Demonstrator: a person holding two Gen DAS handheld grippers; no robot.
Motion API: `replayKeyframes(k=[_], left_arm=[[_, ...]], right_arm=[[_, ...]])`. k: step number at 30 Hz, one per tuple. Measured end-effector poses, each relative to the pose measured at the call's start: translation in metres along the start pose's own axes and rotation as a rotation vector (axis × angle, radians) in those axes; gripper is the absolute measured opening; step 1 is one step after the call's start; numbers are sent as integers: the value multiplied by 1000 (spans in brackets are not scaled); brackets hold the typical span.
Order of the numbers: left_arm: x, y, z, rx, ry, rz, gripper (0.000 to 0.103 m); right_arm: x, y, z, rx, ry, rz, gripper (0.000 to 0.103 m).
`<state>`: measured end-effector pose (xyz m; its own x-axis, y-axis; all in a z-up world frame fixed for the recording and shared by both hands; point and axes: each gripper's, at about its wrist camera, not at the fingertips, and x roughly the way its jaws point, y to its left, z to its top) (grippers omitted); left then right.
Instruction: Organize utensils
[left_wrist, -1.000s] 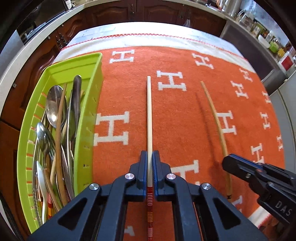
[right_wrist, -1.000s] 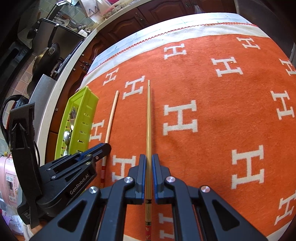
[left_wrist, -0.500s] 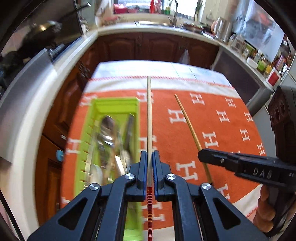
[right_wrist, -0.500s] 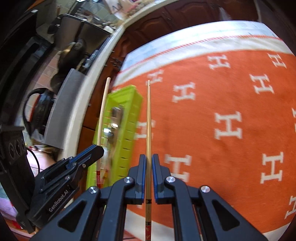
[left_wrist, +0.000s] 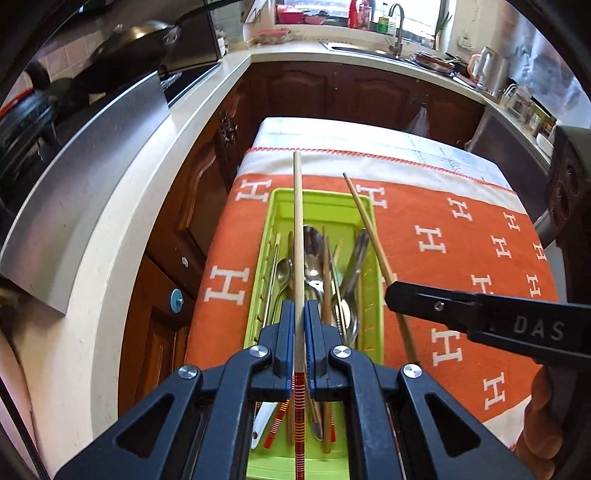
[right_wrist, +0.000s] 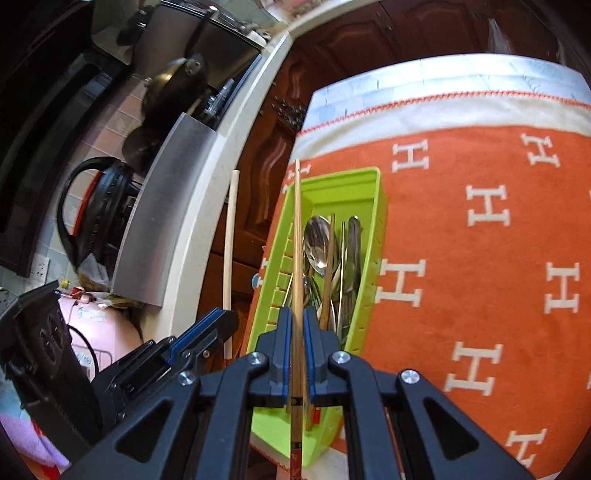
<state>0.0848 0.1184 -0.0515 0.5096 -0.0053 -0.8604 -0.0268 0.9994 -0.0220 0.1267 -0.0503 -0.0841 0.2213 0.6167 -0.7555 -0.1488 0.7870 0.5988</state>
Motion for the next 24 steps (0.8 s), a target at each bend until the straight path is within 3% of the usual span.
replayKeyframes(k=[2, 6, 10, 14, 24], left_arm=[[5, -2, -1, 6, 6, -3, 8], [2, -4, -1, 13, -24, 15, 48], [-5, -5, 3, 8, -58, 31, 56], [-12, -4, 6, -6, -90, 56, 74], [-29, -5, 6, -42, -136, 67, 100]], right_arm=[[11, -3, 2, 33, 30, 8, 7], [16, -4, 4, 49, 44, -22, 8], [6, 0, 4, 7, 11, -59, 9], [-9, 3, 4, -62, -33, -120, 9], [-41, 6, -6, -222, -127, -238, 10]])
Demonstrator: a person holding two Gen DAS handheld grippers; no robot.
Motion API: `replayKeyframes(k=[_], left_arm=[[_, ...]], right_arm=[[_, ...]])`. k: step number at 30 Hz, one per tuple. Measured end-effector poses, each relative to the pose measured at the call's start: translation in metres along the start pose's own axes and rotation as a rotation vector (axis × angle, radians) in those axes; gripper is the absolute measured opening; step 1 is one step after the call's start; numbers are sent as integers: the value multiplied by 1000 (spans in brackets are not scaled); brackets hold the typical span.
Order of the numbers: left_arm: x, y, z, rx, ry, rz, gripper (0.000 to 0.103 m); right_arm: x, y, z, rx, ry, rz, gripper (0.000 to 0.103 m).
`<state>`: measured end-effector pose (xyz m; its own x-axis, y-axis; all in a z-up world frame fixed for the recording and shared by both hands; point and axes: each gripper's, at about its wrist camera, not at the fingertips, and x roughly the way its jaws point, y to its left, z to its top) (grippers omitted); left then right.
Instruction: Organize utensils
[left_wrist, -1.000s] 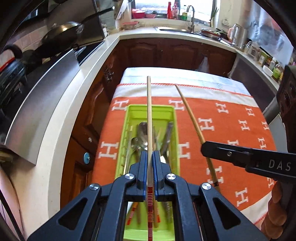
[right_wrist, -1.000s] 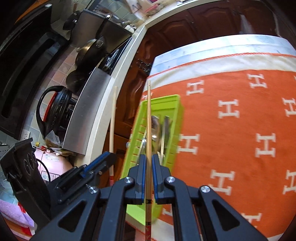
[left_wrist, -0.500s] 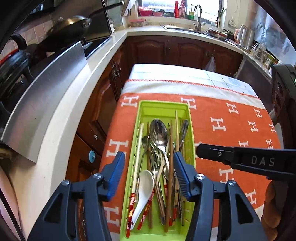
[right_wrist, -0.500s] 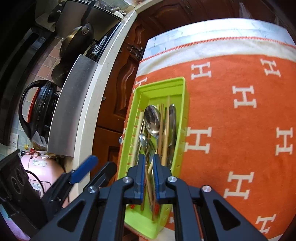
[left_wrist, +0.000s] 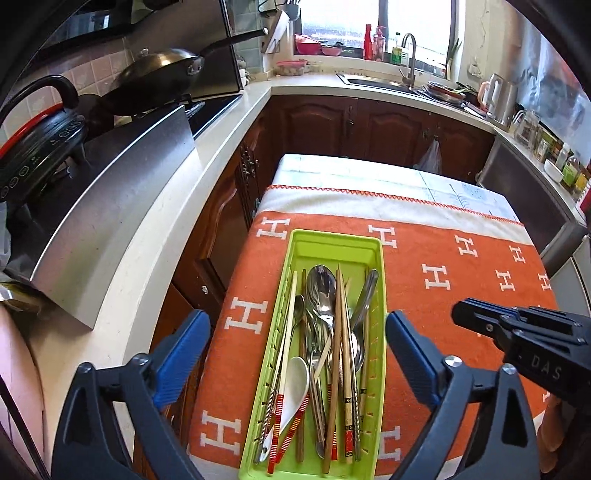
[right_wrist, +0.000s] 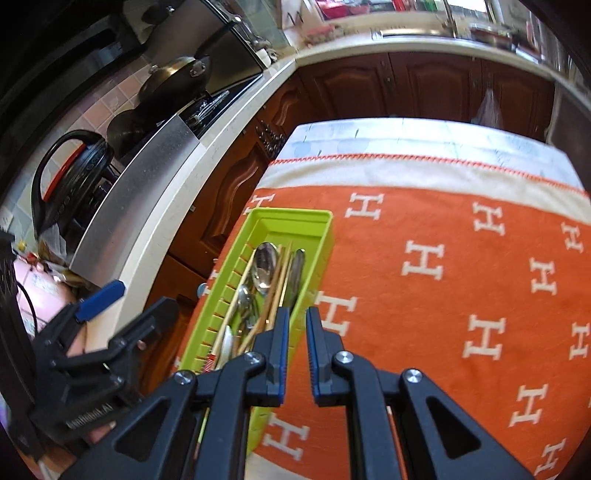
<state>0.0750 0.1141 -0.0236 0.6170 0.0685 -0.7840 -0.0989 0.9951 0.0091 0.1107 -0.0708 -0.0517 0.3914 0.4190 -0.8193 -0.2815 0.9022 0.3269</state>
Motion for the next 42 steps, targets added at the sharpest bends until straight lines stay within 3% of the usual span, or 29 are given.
replayKeyframes(k=[8, 16, 23, 32, 42], left_arm=[[-7, -10, -11, -50, 22, -59, 102], [-18, -41, -30, -54, 38, -100, 102], [-45, -82, -41, 23, 5, -66, 102], [-92, -124, -43, 94, -77, -101, 102], [-120, -152, -36, 127, -105, -109, 102]], right_arm=[[-25, -11, -15, -38, -75, -47, 35], [-56, -33, -38, -54, -141, -127, 42], [-100, -60, -63, -2, -213, -182, 49], [-165, -68, -86, 25, -301, -195, 53], [-195, -68, -95, 58, -357, -200, 54]])
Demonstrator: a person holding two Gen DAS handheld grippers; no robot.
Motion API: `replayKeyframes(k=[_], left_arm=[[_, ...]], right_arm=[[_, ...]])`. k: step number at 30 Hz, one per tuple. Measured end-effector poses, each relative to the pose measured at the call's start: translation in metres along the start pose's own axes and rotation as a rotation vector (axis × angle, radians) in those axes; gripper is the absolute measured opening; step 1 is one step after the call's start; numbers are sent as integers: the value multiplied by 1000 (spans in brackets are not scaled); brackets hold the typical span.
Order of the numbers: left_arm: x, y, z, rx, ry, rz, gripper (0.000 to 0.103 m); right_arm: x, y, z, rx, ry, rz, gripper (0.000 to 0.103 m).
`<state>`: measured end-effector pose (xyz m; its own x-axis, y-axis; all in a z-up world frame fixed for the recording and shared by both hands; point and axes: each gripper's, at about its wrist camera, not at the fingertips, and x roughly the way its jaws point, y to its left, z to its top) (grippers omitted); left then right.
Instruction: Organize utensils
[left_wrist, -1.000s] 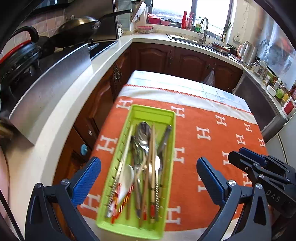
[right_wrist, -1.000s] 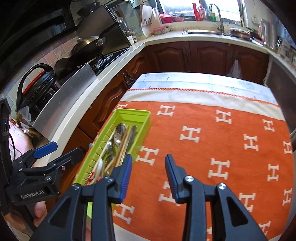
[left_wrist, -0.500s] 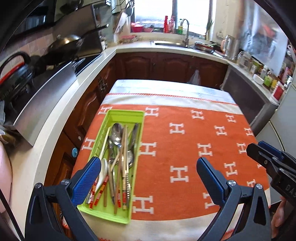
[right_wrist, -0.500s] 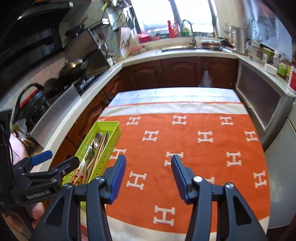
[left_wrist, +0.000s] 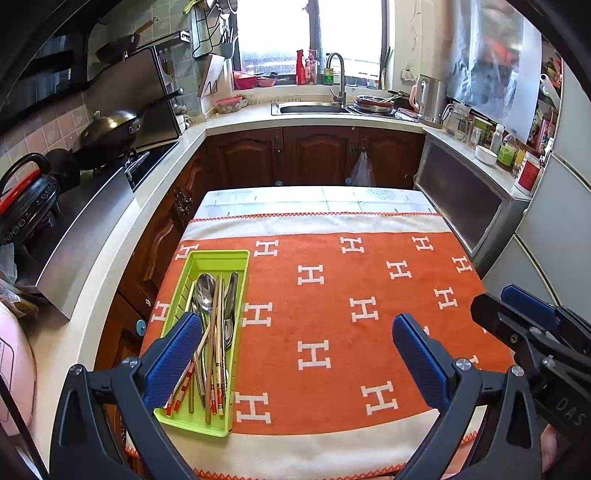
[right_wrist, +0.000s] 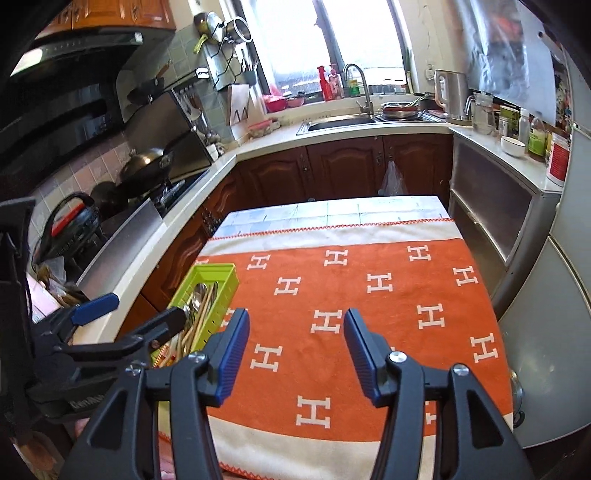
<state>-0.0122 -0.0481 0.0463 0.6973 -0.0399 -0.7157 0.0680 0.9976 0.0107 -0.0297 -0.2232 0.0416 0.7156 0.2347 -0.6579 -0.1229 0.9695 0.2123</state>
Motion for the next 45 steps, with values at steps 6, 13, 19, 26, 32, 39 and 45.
replayKeyframes(k=[6, 13, 19, 26, 32, 39, 45], left_arm=[[-6, -3, 6, 0, -28, 23, 102], [0, 0, 7, -11, -10, 20, 102], [11, 4, 7, -15, 7, 49, 102], [22, 13, 7, -37, 33, 36, 102], [33, 17, 7, -49, 50, 33, 102], [42, 20, 6, -57, 64, 30, 102], [46, 22, 5, -60, 73, 31, 102]], right_arm=[[-6, 0, 4, 4, -23, -15, 58], [-4, -1, 6, 5, -18, -15, 58], [9, 2, 7, -2, 11, -24, 58], [21, 10, 6, -15, 34, -37, 58], [27, 16, 6, -30, 39, -38, 58], [34, 19, 6, -39, 53, -40, 58], [39, 19, 4, -32, 64, -34, 58]])
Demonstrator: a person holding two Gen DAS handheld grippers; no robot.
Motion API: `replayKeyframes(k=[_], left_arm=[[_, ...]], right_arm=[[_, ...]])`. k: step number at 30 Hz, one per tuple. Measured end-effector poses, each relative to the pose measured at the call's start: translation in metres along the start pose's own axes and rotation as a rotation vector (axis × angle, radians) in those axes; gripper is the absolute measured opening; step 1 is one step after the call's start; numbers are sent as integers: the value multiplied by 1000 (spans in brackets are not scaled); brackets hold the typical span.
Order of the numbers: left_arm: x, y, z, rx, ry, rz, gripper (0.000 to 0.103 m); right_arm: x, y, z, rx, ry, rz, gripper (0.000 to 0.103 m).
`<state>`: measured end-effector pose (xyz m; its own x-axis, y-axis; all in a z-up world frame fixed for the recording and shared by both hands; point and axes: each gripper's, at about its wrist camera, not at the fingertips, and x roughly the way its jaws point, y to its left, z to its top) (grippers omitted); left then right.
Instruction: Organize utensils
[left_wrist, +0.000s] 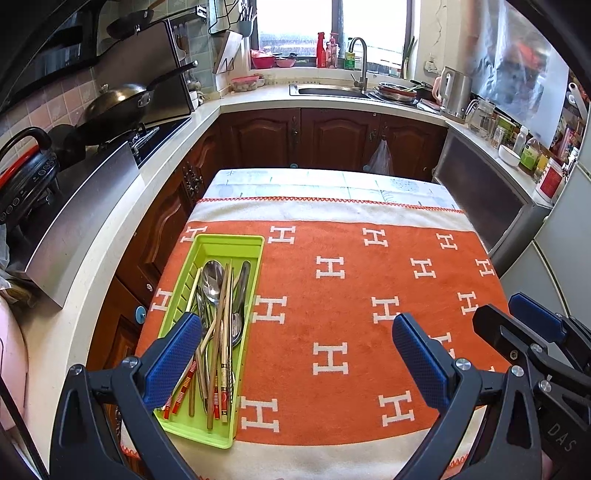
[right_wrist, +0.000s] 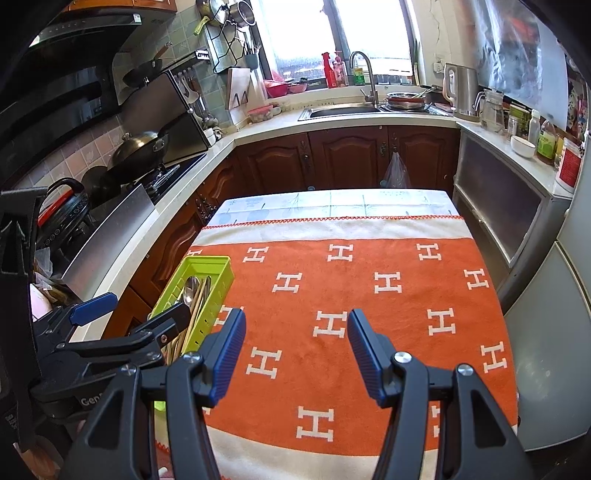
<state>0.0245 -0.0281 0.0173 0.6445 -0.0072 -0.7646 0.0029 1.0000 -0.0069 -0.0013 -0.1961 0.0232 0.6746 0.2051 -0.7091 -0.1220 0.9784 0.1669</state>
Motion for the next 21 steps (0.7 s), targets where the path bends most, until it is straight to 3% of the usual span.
replayKeyframes(k=[21], left_arm=[[4, 1, -3, 0, 14, 2, 102]], right_arm=[[5, 2, -3, 1, 10, 5, 58]])
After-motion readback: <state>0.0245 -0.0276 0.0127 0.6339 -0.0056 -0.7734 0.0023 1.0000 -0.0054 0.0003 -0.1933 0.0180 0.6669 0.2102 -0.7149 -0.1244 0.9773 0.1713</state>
